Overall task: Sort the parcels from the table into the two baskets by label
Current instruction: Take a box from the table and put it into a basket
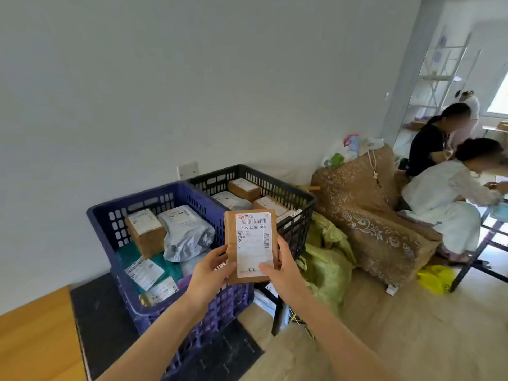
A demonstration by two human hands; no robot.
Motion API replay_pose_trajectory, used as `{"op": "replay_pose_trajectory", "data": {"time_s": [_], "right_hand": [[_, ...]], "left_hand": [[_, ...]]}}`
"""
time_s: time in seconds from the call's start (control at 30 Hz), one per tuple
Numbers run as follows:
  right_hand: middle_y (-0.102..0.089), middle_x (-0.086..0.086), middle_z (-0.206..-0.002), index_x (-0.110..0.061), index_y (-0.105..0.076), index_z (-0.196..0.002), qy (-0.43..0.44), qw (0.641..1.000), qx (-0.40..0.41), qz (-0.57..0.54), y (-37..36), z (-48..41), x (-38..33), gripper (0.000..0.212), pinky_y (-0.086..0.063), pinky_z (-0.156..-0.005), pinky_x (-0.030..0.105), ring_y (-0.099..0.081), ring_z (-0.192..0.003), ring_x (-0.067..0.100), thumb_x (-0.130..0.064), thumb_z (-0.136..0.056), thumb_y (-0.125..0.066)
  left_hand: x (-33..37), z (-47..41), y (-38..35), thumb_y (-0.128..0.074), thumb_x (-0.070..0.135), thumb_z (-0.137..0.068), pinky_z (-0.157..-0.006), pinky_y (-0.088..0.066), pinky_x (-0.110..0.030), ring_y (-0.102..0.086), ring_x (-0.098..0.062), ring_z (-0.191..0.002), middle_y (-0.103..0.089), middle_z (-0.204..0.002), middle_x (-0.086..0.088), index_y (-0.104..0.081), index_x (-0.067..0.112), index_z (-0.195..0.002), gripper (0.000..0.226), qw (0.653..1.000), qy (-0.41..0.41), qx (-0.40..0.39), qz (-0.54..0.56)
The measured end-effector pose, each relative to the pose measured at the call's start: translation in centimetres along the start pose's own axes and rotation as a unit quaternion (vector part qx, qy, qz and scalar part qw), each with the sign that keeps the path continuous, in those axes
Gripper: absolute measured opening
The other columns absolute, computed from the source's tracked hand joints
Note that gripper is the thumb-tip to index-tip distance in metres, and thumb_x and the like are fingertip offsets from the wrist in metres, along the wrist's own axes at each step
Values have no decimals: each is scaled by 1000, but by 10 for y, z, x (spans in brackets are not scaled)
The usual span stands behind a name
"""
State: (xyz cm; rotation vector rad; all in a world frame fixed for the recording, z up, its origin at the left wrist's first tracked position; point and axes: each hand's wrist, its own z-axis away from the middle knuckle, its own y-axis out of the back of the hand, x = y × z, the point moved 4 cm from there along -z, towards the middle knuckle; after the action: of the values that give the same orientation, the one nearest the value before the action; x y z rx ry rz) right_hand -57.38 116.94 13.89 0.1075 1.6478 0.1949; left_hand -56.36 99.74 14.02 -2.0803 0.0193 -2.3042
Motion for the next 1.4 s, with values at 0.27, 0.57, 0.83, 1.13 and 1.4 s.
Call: {"op": "replay_pose_trajectory", "data": {"time_s": [0.27, 0.57, 0.83, 1.13, 1.4], "right_hand": [[-49, 1, -142, -21, -20, -152, -5, 1000, 22, -10, 41, -77, 3, 73, -50, -100, 35, -52, -125, 16, 1, -93, -55], [-53, -3, -136, -42, -33, -129, 39, 999, 7, -14, 100, -155, -5, 55, -53, -88, 25, -54, -121, 16, -5, -95, -55], [-50, -3, -143, -28, -29, -147, 43, 995, -85, 8, 139, -255, 2, 59, -44, -107, 37, -50, -128, 16, -10, -97, -54], [-47, -1, -145, -27, -25, -150, 25, 976, -212, 48, 140, -344, 42, 65, -46, -101, 31, -48, -130, 14, -13, -96, -57], [-50, -9, -129, -19, -27, -147, -17, 959, -278, 52, 106, -389, 78, 63, -53, -69, 10, -56, -102, 0, -4, -94, -57]], "left_hand": [[9, -75, -41, -57, 3, -94, -66, -53, -14, -63, -7, -99, -66, -110, 7, -55, 25, -120, 34, 1000, -1, -8, 5], [40, -142, -89, -54, 0, -95, -59, -51, -11, -68, -2, -82, -67, -108, 5, -55, 25, -120, 35, 999, -33, 5, 8], [64, -222, -113, -58, 13, -95, -101, -47, -43, -63, -19, -109, -67, -112, 5, -55, 30, -119, 29, 995, -16, 71, -66], [46, -278, -127, -54, 2, -95, -99, -50, -48, -64, -27, -107, -67, -115, -10, -57, 16, -123, 31, 977, 73, 178, -89], [16, -321, -106, -53, 0, -94, -95, -52, -44, -62, -24, -104, -65, -112, -8, -55, 15, -118, 29, 957, 145, 216, -125]]}}
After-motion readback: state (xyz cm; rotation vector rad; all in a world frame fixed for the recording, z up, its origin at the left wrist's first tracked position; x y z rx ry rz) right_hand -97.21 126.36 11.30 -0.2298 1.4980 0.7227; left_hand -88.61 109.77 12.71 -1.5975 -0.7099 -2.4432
